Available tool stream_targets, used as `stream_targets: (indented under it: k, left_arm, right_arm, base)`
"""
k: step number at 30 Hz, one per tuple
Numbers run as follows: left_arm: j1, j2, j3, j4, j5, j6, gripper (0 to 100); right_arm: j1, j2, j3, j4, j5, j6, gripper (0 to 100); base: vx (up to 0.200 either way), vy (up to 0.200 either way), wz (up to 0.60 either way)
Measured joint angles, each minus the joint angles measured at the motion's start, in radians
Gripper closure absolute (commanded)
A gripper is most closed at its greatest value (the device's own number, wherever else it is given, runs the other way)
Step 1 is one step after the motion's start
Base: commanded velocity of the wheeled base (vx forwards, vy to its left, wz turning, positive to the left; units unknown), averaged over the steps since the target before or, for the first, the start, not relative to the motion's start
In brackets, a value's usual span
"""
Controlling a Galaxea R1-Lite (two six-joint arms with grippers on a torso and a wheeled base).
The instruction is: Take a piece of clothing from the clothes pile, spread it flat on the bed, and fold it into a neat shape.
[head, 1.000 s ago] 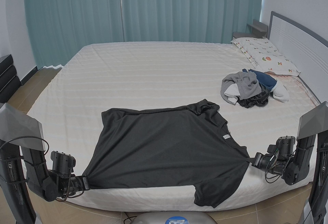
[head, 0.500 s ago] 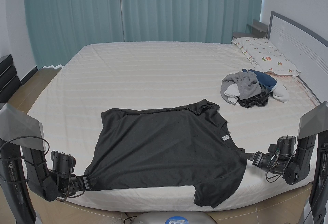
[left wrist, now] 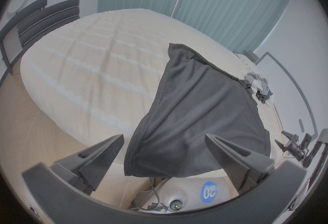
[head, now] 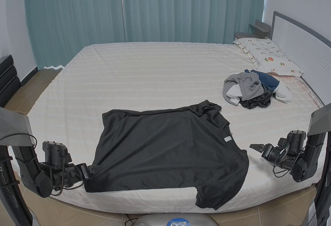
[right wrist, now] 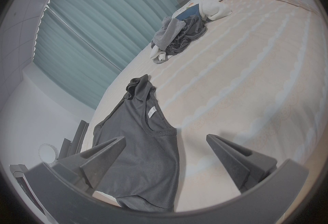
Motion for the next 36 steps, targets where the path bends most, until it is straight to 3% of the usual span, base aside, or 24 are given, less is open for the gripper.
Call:
stream_targets:
  k: [5, 22, 31, 36]
  left_arm:
    - [0.001, -0.01, -0.025, 0.0, 0.0, -0.096, 0]
    - [-0.008, 0.003, -0.047, -0.003, -0.006, -0.114, 0]
    - [-0.032, 0.018, -0.062, -0.003, -0.008, -0.212, 0]
    - [-0.034, 0.02, -0.067, -0.003, -0.009, -0.219, 0]
  right_arm:
    - [0.0, 0.003, -0.001, -0.001, 0.0, 0.001, 0]
    - [0.009, 0.018, -0.008, -0.005, -0.004, 0.0, 0]
    - [0.024, 0.033, -0.023, -0.006, -0.009, 0.0, 0]
    - [0.04, 0.051, -0.05, -0.007, -0.019, 0.001, 0]
  base:
    - [0.0, 0.2, 0.0]
    - [0.0, 0.012, 0.0]
    - [0.067, 0.0, 0.0]
    - [0.0, 0.0, 0.0]
